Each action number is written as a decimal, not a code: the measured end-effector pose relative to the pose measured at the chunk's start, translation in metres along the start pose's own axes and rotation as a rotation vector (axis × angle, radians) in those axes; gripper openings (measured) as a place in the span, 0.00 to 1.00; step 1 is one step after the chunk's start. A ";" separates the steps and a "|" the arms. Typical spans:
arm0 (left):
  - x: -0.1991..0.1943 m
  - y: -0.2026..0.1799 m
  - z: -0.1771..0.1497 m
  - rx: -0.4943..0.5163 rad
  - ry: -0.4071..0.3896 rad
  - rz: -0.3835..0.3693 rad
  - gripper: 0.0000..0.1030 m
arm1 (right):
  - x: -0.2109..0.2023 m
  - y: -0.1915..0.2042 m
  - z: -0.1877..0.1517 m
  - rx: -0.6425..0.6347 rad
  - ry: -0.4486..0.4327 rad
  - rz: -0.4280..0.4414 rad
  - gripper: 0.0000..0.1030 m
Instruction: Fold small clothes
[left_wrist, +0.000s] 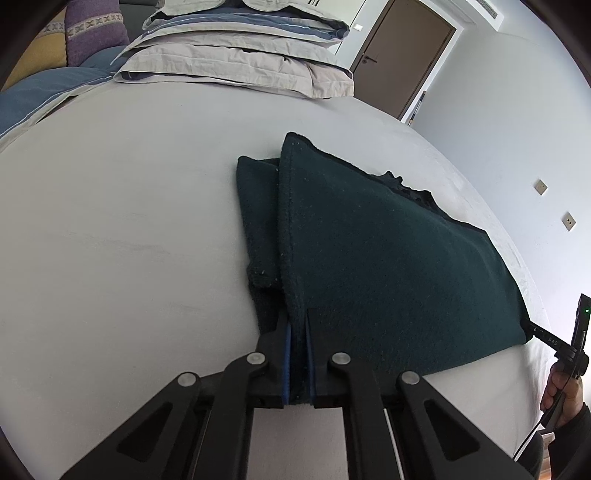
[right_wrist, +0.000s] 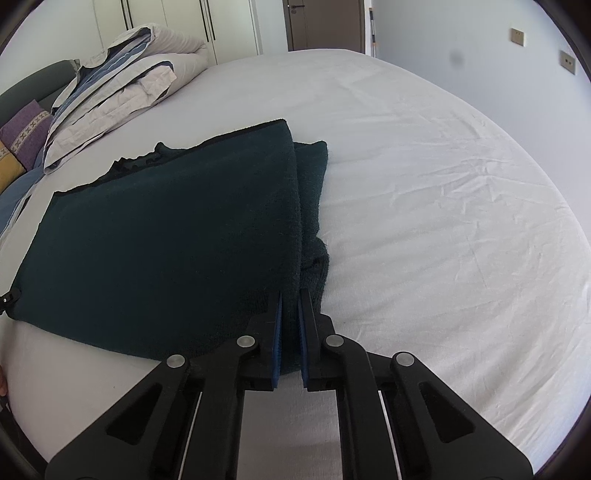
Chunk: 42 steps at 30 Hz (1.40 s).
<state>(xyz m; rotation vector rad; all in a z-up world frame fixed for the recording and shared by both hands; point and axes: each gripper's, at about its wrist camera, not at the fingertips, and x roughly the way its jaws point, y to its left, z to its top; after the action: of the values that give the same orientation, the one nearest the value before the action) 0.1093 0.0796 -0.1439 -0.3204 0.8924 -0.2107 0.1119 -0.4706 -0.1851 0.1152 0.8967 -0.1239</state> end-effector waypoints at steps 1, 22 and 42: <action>-0.001 0.002 -0.002 -0.007 -0.002 -0.003 0.07 | -0.001 -0.001 0.000 0.003 0.001 0.001 0.05; -0.008 0.011 -0.018 -0.041 -0.018 -0.012 0.06 | 0.009 -0.006 -0.006 0.020 0.045 0.030 0.05; -0.009 0.019 -0.012 -0.084 -0.009 -0.048 0.07 | 0.006 -0.057 -0.017 0.405 0.091 0.232 0.04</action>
<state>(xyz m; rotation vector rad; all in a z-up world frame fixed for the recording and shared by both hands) 0.0952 0.0980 -0.1514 -0.4212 0.8871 -0.2166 0.0933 -0.5247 -0.2032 0.6037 0.9337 -0.0825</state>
